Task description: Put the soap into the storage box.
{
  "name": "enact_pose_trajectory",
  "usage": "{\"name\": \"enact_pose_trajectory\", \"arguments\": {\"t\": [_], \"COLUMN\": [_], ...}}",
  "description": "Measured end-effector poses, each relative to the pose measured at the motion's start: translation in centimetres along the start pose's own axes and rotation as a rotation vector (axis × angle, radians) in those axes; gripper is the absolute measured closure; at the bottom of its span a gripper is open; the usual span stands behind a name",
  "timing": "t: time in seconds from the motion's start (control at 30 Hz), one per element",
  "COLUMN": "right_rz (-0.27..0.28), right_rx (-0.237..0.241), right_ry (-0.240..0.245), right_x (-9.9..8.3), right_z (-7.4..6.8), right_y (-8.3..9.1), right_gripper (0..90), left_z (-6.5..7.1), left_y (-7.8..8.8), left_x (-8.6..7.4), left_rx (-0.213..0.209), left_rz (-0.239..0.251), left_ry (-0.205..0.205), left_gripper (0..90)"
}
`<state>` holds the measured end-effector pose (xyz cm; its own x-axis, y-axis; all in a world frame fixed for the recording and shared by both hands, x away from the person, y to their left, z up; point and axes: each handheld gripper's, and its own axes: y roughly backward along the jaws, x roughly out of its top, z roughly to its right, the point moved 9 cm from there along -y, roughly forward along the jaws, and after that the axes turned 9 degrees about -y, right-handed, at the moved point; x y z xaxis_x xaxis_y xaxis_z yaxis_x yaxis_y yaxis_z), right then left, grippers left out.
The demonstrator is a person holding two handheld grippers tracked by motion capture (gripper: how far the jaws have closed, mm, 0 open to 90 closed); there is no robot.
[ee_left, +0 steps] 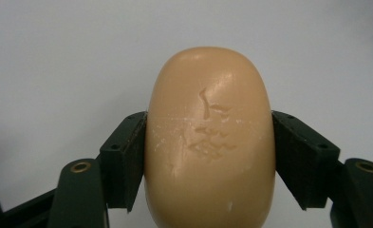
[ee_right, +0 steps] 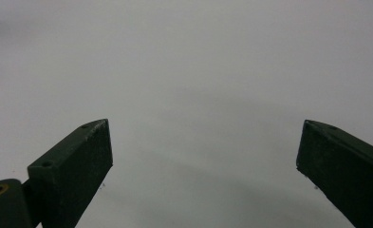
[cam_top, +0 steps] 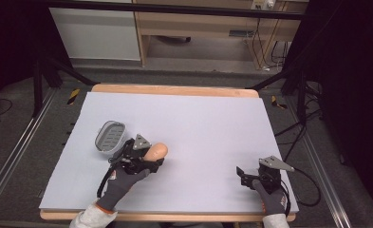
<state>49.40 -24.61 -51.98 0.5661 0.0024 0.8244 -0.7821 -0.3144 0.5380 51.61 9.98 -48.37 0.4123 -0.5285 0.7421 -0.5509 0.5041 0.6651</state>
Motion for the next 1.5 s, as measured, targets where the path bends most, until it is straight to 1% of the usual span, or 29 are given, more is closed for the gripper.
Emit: {"name": "enact_pose_trajectory", "arguments": {"t": [0.17, 0.2, 0.23, 0.33, 0.4, 0.43, 0.57, 0.6, 0.73, 0.77, 0.8, 0.83, 0.87, 0.9, 0.93, 0.97, 1.0, 1.03, 1.07, 1.13, 1.17, 1.2, 1.23, 1.27, 1.3, 1.33, 1.37, 1.4, 1.5], "right_rz": [-0.002, -0.002, 0.000, -0.001, 0.006, 0.004, 0.003, 0.005, 0.006, 0.006, 0.006, 0.005, 0.004, 0.003, 0.003, 0.004, 0.004, 0.004, -0.001, 0.004, 0.003, 0.003, -0.001, -0.002, -0.004, -0.004, -0.005, -0.005, -0.004], "right_rx": [0.001, 0.001, 0.000, 0.005, -0.001, 0.002, 0.000, -0.003, -0.005, -0.005, -0.005, -0.006, -0.006, -0.005, -0.005, -0.006, -0.006, -0.006, 0.000, -0.006, -0.005, -0.005, -0.002, -0.002, 0.000, 0.000, 0.000, 0.000, 0.000], "right_ry": [-0.003, -0.003, 0.001, -0.005, 0.003, -0.004, 0.001, 0.008, 0.007, 0.007, 0.007, 0.011, 0.011, 0.012, 0.012, 0.011, 0.011, 0.010, -0.003, 0.012, 0.011, 0.011, 0.008, 0.010, 0.003, 0.003, 0.003, 0.003, 0.004], "right_x": [0.0, 0.0, 0.0, 0.0, 0.1, 0.1, 0.0, 0.0, 0.0, 0.0, 0.0, 0.0, 0.0, 0.0, 0.0, 0.0, 0.0, 0.0, 0.0, 0.0, 0.0, 0.0, 0.0, 0.0, 0.0, 0.0, 0.0, 0.0, 0.0], "right_z": [0.0, 0.0, 0.0, -0.1, 0.0, -0.1, -0.1, 0.0, 0.0, 0.0, 0.0, 0.0, 0.0, 0.0, 0.0, 0.0, 0.0, 0.0, -0.1, 0.0, 0.0, 0.0, -0.1, -0.1, -0.2, -0.2, -0.2, -0.2, -0.2], "right_y": [0.0, 0.0, 0.0, 0.1, 0.1, 0.1, 0.1, 0.0, 0.0, 0.0, 0.0, 0.0, 0.0, 0.0, 0.0, 0.0, 0.0, 0.0, 0.0, -0.1, -0.1, -0.1, -0.1, -0.1, -0.1, -0.1, -0.1, -0.1, -0.1], "right_gripper": [4.8, 4.8, 4.8, 4.8, 4.8, 4.8, 4.8, 4.8, 4.8, 4.8, 4.8, 4.8, 4.8, 4.8, 4.8, 4.8, 4.8, 4.8, 4.8, 4.8, 4.8, 4.8, 4.8, 4.8, 4.8, 4.8, 4.8, 4.8, 4.8], "left_z": [-1.0, -1.0, -1.3, -1.7, -2.2, -2.5, -3.3, -3.6, -4.2, -4.6, -4.6, -5.1, -5.1, -5.6, -5.6, -6.3, -6.3, -7.0, -7.3, -8.0, -8.3, -8.3, -9.0, -9.0, -9.6, -9.6, -10.1, -10.1, -10.7], "left_y": [1.1, 1.1, 1.4, 1.9, 2.3, 2.5, 3.0, 3.2, 3.6, 3.9, 3.9, 4.2, 4.2, 4.5, 4.5, 4.8, 4.8, 5.0, 5.1, 5.4, 5.5, 5.5, 5.6, 5.6, 5.6, 5.6, 5.5, 5.5, 5.2], "left_x": [-0.3, -0.3, -0.3, -0.4, -0.5, -0.6, -0.8, -0.9, -0.9, -1.0, -1.0, -1.0, -1.0, -1.1, -1.1, -1.2, -1.2, -1.4, -1.5, -1.7, -1.8, -1.8, -2.1, -2.1, -2.3, -2.3, -2.6, -2.6, -2.9], "left_rx": [0.008, 0.008, 0.019, 0.025, 0.035, 0.041, 0.054, 0.065, 0.072, 0.080, 0.080, 0.088, 0.088, 0.100, 0.100, 0.113, 0.113, 0.128, 0.135, 0.143, 0.151, 0.151, 0.166, 0.166, 0.172, 0.172, 0.183, 0.183, 0.197], "left_rz": [0.024, 0.024, 0.031, 0.036, 0.044, 0.045, 0.053, 0.054, 0.059, 0.062, 0.062, 0.070, 0.070, 0.072, 0.072, 0.073, 0.073, 0.072, 0.072, 0.076, 0.074, 0.074, 0.071, 0.071, 0.070, 0.070, 0.063, 0.063, 0.050], "left_ry": [0.039, 0.039, 0.047, 0.053, 0.064, 0.067, 0.086, 0.092, 0.101, 0.105, 0.105, 0.116, 0.116, 0.122, 0.122, 0.135, 0.135, 0.145, 0.150, 0.165, 0.168, 0.168, 0.176, 0.176, 0.189, 0.189, 0.192, 0.192, 0.198], "left_gripper": [31.3, 31.3, 31.3, 31.3, 31.3, 31.2, 31.3, 31.3, 31.3, 31.3, 31.2, 31.2, 31.2, 31.3, 31.3, 31.3, 31.2, 31.3, 31.3, 31.3, 31.3, 31.3, 31.3, 31.3, 31.3, 31.3, 31.3, 31.3, 31.3]}}
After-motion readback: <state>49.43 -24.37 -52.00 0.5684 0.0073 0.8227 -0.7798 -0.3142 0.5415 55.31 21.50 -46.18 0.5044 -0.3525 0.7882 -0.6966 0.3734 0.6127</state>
